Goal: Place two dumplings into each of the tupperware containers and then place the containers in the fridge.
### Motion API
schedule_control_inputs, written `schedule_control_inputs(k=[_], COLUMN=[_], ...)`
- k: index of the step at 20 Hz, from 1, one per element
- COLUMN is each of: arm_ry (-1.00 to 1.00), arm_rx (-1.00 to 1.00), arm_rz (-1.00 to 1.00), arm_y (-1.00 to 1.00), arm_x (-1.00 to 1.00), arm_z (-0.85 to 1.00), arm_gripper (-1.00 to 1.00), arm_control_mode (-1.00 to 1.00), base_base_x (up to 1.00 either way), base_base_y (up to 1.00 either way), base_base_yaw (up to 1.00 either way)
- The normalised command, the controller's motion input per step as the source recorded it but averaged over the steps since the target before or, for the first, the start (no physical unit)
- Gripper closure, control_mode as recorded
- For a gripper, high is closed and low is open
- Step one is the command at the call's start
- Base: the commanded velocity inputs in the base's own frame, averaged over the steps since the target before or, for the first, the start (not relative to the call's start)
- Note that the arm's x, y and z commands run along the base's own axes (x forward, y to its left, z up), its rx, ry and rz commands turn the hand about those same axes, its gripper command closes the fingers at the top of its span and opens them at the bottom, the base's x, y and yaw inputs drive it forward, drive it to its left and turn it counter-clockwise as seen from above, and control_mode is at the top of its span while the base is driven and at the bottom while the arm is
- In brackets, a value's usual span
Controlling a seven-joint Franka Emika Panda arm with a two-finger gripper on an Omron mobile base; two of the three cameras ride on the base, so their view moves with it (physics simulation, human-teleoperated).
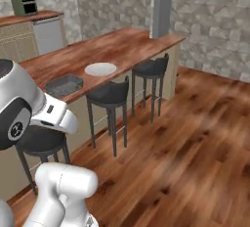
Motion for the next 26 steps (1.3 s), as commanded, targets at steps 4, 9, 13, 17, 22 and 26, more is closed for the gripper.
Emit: schedule_control_inputs(k=[4, 9, 13, 17, 22, 26], arm_ry=[0.00, 0.00, 0.00, 0.00, 0.00, 0.00], arm_rx=[0.00, 0.00, 0.00, 0.00, 0.00, 0.00], arm_rz=[0.00, 0.00, 0.00, 0.00, 0.00, 0.00], arm_y=[0.00, 0.00, 0.00, 0.00, 0.00, 0.00], arm_x=[0.00, 0.00, 0.00, 0.00, 0.00, 0.00], arm_z=[0.00, 0.00, 0.00, 0.00, 0.00, 0.00], arm_gripper=[-1.00, -1.00, -1.00, -1.00, -1.00, -1.00], arm_control_mode=[1.00, 1.00, 1.00, 1.00, 1.00, 1.00], base_base_x=[0.25, 0.51, 0.57, 0.62, 0.55, 0.59], base_base_y=[-0.64, -0.82, -0.83, -0.57, -0.30, -0.35], base_base_yaw=[0.70, 0.58, 0.57, 0.64, 0.65, 0.62])
